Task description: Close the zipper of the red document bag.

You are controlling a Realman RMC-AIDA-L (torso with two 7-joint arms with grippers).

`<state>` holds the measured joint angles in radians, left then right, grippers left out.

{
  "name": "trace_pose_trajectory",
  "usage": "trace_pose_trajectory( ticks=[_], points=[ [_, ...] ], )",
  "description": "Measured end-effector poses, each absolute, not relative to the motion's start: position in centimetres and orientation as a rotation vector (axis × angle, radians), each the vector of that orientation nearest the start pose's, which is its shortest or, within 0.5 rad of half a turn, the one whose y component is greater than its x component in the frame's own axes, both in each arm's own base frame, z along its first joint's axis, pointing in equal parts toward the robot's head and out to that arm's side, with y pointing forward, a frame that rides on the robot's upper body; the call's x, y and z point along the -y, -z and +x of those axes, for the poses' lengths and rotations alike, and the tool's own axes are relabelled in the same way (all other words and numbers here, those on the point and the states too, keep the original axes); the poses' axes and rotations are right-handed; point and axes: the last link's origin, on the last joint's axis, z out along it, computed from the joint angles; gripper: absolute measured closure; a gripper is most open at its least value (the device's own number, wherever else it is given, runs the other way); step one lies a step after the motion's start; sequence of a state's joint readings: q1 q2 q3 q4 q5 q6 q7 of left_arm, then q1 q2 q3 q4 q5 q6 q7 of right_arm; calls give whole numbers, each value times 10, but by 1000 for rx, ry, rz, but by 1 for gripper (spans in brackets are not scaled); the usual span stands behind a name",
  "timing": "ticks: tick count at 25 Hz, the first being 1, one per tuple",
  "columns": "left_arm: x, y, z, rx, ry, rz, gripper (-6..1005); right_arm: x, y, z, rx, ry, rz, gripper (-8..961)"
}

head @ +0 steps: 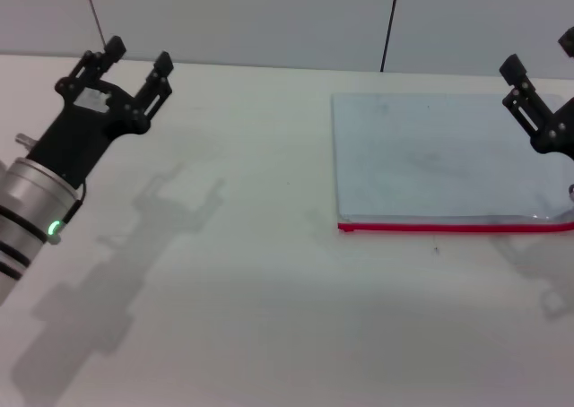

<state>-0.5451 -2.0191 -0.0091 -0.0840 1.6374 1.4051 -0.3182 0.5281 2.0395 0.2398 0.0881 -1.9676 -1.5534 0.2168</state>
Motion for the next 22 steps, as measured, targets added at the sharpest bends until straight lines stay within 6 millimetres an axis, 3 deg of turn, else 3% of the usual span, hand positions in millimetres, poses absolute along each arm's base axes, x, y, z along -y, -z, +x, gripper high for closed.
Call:
trace_pose_trajectory(
  ticks=[4,10,16,22],
  points=[
    [-339,-13,-296,337,949,-1738,319,-326,5,267,-149,-992,-1755,193],
    [-331,-24,-295,295,1008,-1692,322,-325,2,273,-189,-991,-1722,187],
    [-332,-36,-301,342,1026,-1540,325,-324,1,274,-221,-1008,-1691,187],
    [-329,-36,-303,326,1011,-1556,328,-323,0,275,-228,-1008,-1682,187]
  ],
)
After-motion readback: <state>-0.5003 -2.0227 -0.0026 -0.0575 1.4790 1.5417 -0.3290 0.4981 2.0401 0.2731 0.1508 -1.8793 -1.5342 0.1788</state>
